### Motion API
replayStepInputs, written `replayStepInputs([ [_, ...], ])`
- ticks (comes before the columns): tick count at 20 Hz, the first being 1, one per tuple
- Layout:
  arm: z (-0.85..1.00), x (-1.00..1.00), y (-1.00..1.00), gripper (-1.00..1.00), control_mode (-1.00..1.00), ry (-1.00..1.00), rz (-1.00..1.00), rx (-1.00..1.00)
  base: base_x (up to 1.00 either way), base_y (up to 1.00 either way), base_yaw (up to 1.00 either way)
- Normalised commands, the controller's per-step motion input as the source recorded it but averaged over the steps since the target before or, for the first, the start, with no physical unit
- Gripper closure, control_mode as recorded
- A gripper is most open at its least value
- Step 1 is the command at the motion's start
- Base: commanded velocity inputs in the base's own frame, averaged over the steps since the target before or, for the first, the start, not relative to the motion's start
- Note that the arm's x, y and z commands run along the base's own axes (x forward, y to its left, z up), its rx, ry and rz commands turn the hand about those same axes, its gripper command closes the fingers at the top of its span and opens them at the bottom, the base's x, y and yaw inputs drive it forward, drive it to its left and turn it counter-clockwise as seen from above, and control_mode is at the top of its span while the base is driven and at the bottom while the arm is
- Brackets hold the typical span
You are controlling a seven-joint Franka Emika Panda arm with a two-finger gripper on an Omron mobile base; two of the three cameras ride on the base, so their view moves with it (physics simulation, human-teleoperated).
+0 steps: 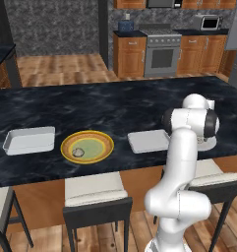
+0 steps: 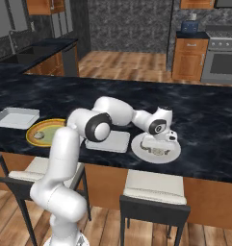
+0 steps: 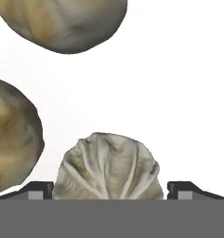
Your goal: Place two dumplings into each of the tupperware containers and then place the containers in the fridge.
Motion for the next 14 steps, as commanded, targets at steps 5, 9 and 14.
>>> replayStepInputs([
  [5, -0.07, 0.00, 0.00, 1.00, -1.00, 0.01, 0.00, 0.00, 0.00, 0.00, 0.00],
  [9, 0.01, -0.03, 0.01, 1.00, -1.00, 0.00, 0.00, 0.00, 0.00, 0.00, 0.00],
  [14, 0.16, 0.01, 0.27, 1.00, -1.00, 0.00, 0.00, 0.00, 0.00, 0.00, 0.00],
])
